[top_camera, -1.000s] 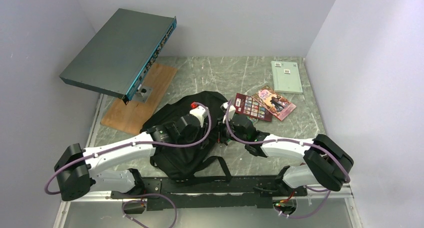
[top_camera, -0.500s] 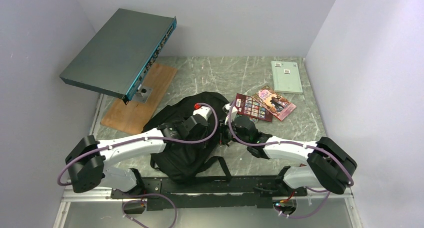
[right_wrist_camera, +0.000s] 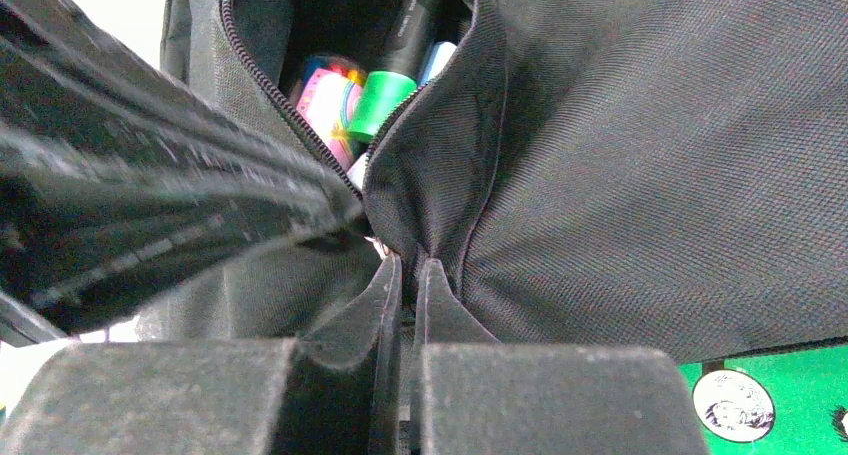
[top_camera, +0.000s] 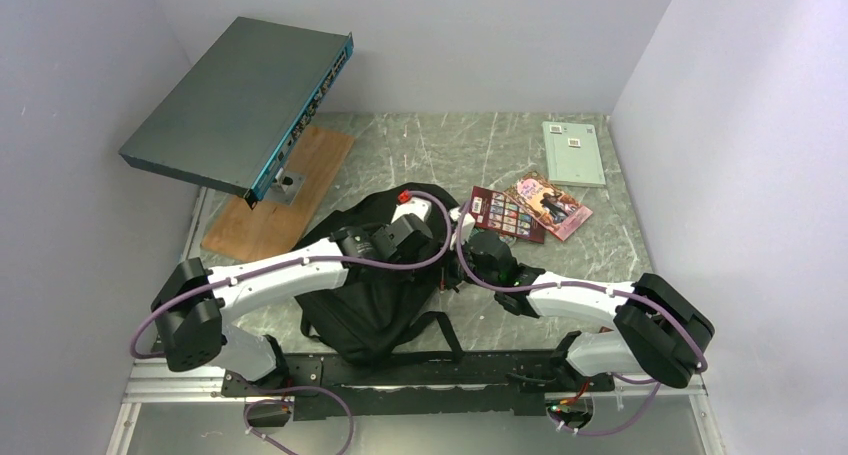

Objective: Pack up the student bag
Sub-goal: Zip the student bag at the center of the board.

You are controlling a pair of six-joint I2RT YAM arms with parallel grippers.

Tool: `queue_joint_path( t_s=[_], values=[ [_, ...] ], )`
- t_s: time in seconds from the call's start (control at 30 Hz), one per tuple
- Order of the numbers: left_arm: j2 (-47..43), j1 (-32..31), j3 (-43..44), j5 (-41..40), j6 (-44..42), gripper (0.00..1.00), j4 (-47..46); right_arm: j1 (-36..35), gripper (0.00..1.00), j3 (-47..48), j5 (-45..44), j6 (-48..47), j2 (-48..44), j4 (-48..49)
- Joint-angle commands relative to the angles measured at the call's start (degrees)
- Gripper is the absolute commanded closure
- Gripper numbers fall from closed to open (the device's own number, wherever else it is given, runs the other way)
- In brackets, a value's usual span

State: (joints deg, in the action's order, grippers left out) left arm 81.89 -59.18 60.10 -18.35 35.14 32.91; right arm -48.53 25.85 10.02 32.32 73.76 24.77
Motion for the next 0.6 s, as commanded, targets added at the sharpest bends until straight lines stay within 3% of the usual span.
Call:
queue_joint_path(
  t_s=[0.0, 0.23, 0.43, 0.57],
  values=[
    [0.37, 0.61, 6.6, -14.03, -2.35, 1.0, 8.77, -0.16, 1.0, 0.05, 2.55, -2.44, -1.81, 0.55],
    [1.15, 3.55, 12.29, -24.77, -4.63, 1.0, 15.91, -0.79, 1.0, -2.15, 1.9, -5.48, -1.86, -1.84],
    [-4.65, 5.89, 7.36, -16.98, -12.16, 1.0, 6.26, -1.16, 1.0, -4.73, 0.2, -6.9, -4.48, -4.0],
    [-4.46, 12.03, 6.08, -6.83, -12.94, 1.0, 4.81, -2.24, 1.0, -3.95, -7.67, -8.9, -4.37, -9.45]
  ],
)
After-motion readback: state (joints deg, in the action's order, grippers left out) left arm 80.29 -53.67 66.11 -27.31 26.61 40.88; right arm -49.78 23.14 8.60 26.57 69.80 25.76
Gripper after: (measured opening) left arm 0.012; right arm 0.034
